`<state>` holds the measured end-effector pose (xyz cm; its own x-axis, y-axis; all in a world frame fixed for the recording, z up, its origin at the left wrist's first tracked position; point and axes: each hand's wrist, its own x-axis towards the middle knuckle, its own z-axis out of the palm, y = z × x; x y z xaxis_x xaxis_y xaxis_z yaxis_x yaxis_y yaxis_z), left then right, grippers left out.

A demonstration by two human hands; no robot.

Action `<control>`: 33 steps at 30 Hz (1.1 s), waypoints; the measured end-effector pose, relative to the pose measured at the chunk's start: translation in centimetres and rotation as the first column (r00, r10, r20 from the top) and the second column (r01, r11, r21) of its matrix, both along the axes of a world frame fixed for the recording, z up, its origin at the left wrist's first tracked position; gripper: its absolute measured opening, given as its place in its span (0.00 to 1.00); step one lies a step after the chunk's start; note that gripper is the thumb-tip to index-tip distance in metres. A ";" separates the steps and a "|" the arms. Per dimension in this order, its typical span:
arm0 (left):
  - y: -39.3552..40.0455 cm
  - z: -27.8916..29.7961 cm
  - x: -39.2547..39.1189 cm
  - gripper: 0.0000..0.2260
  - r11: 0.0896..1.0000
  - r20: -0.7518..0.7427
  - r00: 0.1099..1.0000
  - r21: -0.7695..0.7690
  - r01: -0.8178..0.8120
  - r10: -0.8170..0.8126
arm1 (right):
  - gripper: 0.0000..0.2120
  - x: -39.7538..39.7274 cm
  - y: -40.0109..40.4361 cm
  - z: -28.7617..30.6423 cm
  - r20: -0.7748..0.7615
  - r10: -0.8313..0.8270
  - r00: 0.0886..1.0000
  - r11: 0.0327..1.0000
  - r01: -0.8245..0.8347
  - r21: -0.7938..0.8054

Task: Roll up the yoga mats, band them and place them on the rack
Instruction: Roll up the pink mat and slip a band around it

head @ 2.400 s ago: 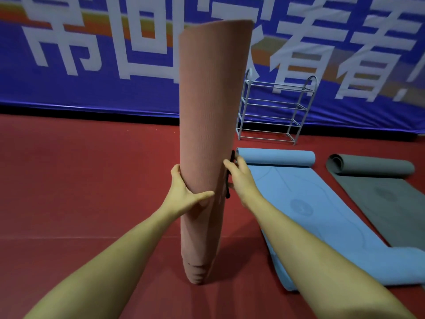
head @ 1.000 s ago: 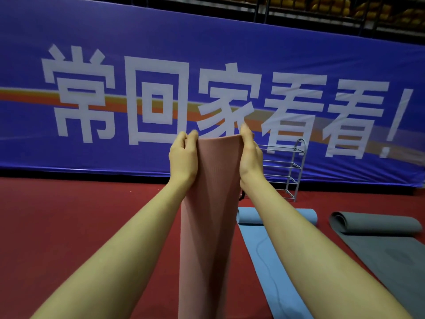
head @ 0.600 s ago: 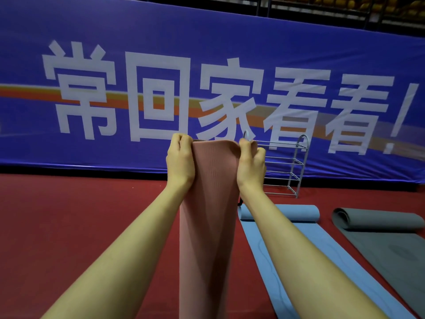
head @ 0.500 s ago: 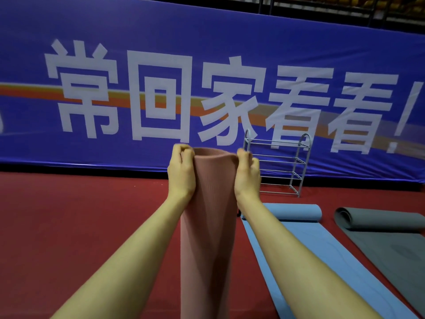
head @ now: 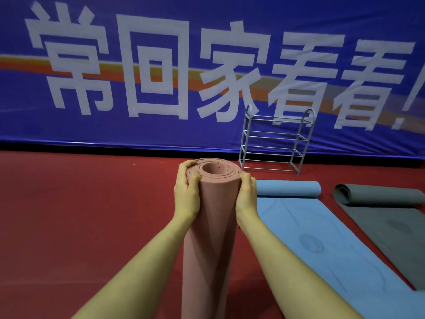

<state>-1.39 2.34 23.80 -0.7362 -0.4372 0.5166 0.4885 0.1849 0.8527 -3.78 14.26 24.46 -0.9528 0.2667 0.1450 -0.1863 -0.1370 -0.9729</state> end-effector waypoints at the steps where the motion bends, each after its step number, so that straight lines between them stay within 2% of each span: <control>1: 0.1 -0.3 0.3 0.18 1.000 -0.005 1.000 -0.004 -0.005 0.005 | 0.13 0.1 0.1 -0.4 0.011 0.014 1.000 1.000 -0.014 -0.005; 4: 0.1 0.1 0.6 0.25 1.000 0.020 1.000 0.003 0.012 -0.012 | 0.16 0.1 0.4 -0.1 0.028 0.033 0.999 0.999 -0.034 0.017; 6: 0.2 0.5 0.7 0.25 0.999 0.022 0.999 -0.002 0.036 -0.035 | 0.13 0.1 0.7 0.8 -0.044 -0.006 0.999 0.996 0.010 0.085; 8: 0.2 0.7 0.9 0.22 0.999 0.036 0.998 -0.004 0.047 -0.047 | 0.07 0.0 1.0 2.0 -0.238 -0.086 0.967 0.961 0.143 0.237; 10: 0.0 1.0 1.1 0.21 0.998 0.063 0.996 -0.008 0.059 -0.059 | 0.03 -0.1 1.2 3.2 -0.474 -0.122 0.872 0.870 0.324 0.373; 12: -0.4 1.4 1.3 0.24 0.994 0.071 0.993 -0.039 0.098 -0.096 | 0.07 -0.1 0.6 4.5 -0.597 -0.021 0.802 0.790 0.380 0.482; 16: -1.2 2.3 1.4 0.30 0.974 0.080 0.980 -0.122 0.192 -0.183 | 0.09 -0.1 -0.9 5.3 -0.634 0.202 0.746 0.670 0.367 0.645; 19: -1.7 3.1 1.7 0.30 0.958 0.073 0.976 -0.187 0.216 -0.205 | 0.07 -0.1 -0.8 4.8 -0.713 0.268 0.648 0.583 0.480 0.655; 21: -1.8 3.4 1.8 0.29 0.939 0.076 0.976 -0.268 0.216 -0.203 | 0.08 0.0 -0.8 4.9 -0.734 0.292 0.614 0.577 0.499 0.647; 24: -1.9 2.9 1.9 0.17 0.932 0.077 0.984 -0.317 0.177 -0.160 | 0.11 0.5 -0.8 4.8 -0.742 0.290 0.605 0.596 0.493 0.634; 27: -1.5 2.6 2.2 0.04 0.941 0.091 0.994 -0.327 0.087 -0.061 | 0.09 1.3 -0.3 4.4 -0.798 0.254 0.547 0.564 0.587 0.581; 29: -1.0 2.6 2.4 0.04 0.940 0.089 0.996 -0.341 0.028 0.003 | 0.09 1.6 0.0 3.7 -0.827 0.216 0.519 0.506 0.665 0.550; 31: -0.3 2.6 2.5 0.05 0.943 0.105 0.994 -0.333 -0.005 0.042 | 0.10 1.7 0.1 2.6 -0.823 0.131 0.553 0.478 0.692 0.541; 33: 0.2 2.6 2.6 0.05 0.942 0.169 0.984 -0.335 -0.003 0.063 | 0.11 2.0 0.1 1.5 -0.778 0.024 0.628 0.515 0.659 0.548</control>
<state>1.23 2.53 26.37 -0.8161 -0.2883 0.5009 0.3265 0.4852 0.8112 -1.81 14.39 25.93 -0.3623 -0.0095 0.9320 -0.6099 0.7585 -0.2294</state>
